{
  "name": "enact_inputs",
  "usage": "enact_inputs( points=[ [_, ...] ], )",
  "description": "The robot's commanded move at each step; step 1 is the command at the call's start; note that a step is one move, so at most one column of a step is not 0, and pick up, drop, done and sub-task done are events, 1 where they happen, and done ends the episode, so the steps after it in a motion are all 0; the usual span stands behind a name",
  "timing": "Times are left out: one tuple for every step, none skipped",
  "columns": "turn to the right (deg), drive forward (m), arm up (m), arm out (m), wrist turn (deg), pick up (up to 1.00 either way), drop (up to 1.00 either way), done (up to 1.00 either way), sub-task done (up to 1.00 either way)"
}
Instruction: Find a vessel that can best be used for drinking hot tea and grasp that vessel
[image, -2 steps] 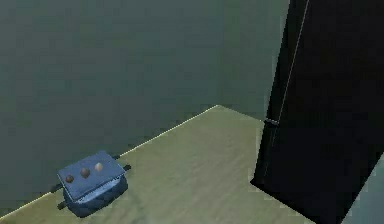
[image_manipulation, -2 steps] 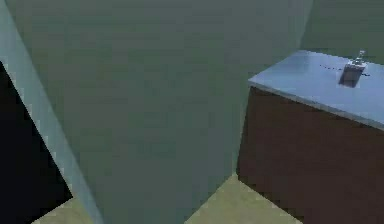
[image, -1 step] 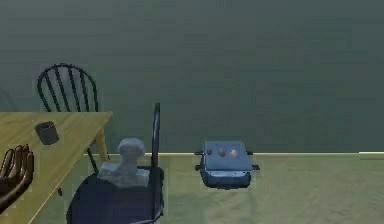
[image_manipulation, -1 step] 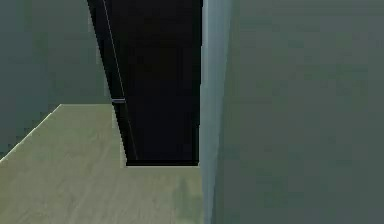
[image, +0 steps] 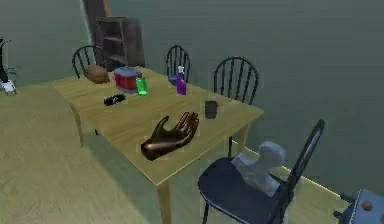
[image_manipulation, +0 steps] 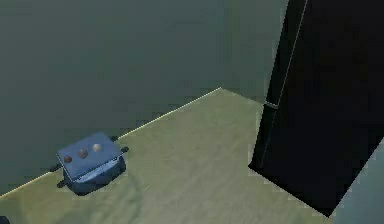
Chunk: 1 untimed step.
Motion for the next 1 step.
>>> enact_inputs(
  points=[
    [-45.0, 0.0, 0.0, 0.0, 0.0, 0.0, 0.0, 0.0, 0.0]
  ],
)
